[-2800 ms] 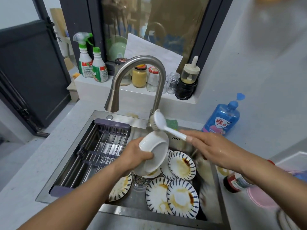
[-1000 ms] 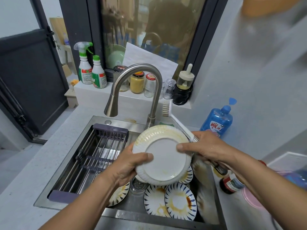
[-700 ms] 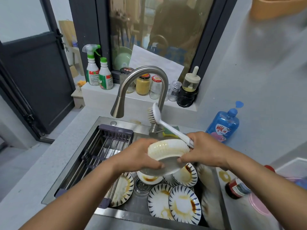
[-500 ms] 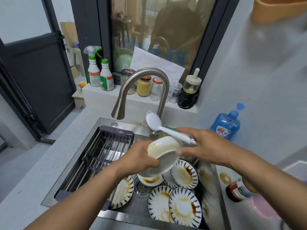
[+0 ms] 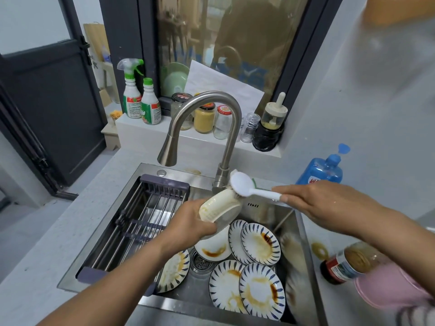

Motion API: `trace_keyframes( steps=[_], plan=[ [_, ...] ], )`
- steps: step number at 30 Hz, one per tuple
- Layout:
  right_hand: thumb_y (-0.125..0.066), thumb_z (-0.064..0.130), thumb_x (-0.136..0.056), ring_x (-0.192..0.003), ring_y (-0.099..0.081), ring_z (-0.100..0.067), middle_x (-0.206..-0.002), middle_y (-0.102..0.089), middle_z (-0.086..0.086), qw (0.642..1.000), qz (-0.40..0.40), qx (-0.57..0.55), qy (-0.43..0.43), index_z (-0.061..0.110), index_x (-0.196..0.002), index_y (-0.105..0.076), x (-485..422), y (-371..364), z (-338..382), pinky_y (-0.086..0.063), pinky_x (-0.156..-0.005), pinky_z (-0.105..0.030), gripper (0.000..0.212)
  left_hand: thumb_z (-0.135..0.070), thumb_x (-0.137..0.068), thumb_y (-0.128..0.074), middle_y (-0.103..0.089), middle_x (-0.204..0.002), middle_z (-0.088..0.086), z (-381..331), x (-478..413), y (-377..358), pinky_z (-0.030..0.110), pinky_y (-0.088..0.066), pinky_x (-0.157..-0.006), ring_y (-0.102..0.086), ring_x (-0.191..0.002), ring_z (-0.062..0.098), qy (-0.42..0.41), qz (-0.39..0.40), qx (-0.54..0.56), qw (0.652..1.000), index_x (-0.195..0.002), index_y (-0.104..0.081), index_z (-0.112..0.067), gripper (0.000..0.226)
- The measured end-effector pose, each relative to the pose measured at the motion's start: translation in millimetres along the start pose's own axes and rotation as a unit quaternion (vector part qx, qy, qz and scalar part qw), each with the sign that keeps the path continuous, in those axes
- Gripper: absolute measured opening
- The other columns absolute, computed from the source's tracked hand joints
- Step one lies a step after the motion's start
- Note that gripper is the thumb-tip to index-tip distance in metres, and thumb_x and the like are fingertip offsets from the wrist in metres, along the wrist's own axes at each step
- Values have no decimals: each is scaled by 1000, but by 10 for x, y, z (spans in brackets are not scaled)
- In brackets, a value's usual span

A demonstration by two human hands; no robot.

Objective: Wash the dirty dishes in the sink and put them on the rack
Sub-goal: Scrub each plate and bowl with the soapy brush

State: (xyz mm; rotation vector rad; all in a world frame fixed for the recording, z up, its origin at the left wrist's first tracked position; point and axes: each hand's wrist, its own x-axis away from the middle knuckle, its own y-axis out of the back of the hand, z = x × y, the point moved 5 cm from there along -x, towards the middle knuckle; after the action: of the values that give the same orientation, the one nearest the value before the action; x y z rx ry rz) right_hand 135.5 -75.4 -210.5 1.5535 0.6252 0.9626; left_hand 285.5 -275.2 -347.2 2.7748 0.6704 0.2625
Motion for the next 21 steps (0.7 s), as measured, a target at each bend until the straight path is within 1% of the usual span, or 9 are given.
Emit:
trace_keyframes(
  steps=[2,4,8,10,12,14,16,19,21],
  plan=[
    [-29,61,-102,-69,-54,-4,-75,-56,14,999,18,-41,-18,63,-139,-43,-3,-1,-92,-37,-59,-21,40,1,-74,-77,-64,-67,-9,33,14,11,17,-43,-52,-60,-57,0,-2,-3,21,1000,-89,-68,-26,32],
    [-31,60,-101,-68,-55,-6,-73,-56,11,998,16,-64,-13,62,-139,-45,1,30,-76,-37,-58,-20,41,-4,-73,-79,-65,-71,-5,63,18,13,23,-45,-56,-62,-62,7,2,-6,53,999,-90,-70,-19,25],
    [-20,70,-92,-65,-51,-4,-70,-54,12,998,-9,-21,51,65,-141,-37,24,82,164,-35,-59,-22,52,2,-76,-78,-65,-70,-5,66,-2,-10,20,-44,-57,-60,-64,7,12,1,95,995,-91,-68,-14,24],
    [-19,69,-95,-64,-49,-3,-69,-53,12,998,-21,14,59,66,-140,-34,13,111,197,-35,-58,-24,48,-1,-74,-79,-69,-75,-3,60,-1,-5,22,-48,-62,-63,-70,11,15,2,126,992,-95,-69,-14,27],
    [-22,66,-97,-64,-51,-3,-70,-57,13,999,-24,4,34,66,-139,-37,-6,144,78,-35,-58,-24,44,-7,-68,-81,-75,-92,4,78,5,28,32,-58,-75,-71,-85,18,23,-11,175,984,-105,-69,-16,40],
    [-27,64,-98,-64,-55,3,-71,-61,24,999,-15,-48,10,64,-139,-42,-7,124,-88,-33,-55,-19,43,-3,-67,-84,-76,-102,8,86,5,63,45,-61,-85,-73,-97,26,36,-29,237,970,-111,-68,-14,48],
    [-30,63,-96,-65,-55,8,-70,-60,24,994,-14,-112,0,59,-140,-47,4,74,-182,-38,-56,-17,47,6,-70,-83,-77,-101,8,85,9,82,51,-60,-88,-73,-101,33,51,-40,298,952,-112,-66,-12,48],
    [-39,52,-101,-47,-47,-2,-55,-53,17,973,5,-231,-24,57,-134,-53,58,-67,-238,-36,-48,-14,36,12,-72,-77,-74,-109,15,126,22,81,47,-62,-82,-71,-103,35,72,-52,393,915,-119,-63,-6,52],
    [-43,50,-103,-44,-37,-7,-52,-43,10,941,24,-331,-63,61,-127,-57,136,-168,-247,-33,-42,-21,30,7,-67,-79,-72,-115,19,181,30,81,43,-62,-78,-72,-104,35,77,-58,451,888,-124,-60,-3,61]
  ],
)
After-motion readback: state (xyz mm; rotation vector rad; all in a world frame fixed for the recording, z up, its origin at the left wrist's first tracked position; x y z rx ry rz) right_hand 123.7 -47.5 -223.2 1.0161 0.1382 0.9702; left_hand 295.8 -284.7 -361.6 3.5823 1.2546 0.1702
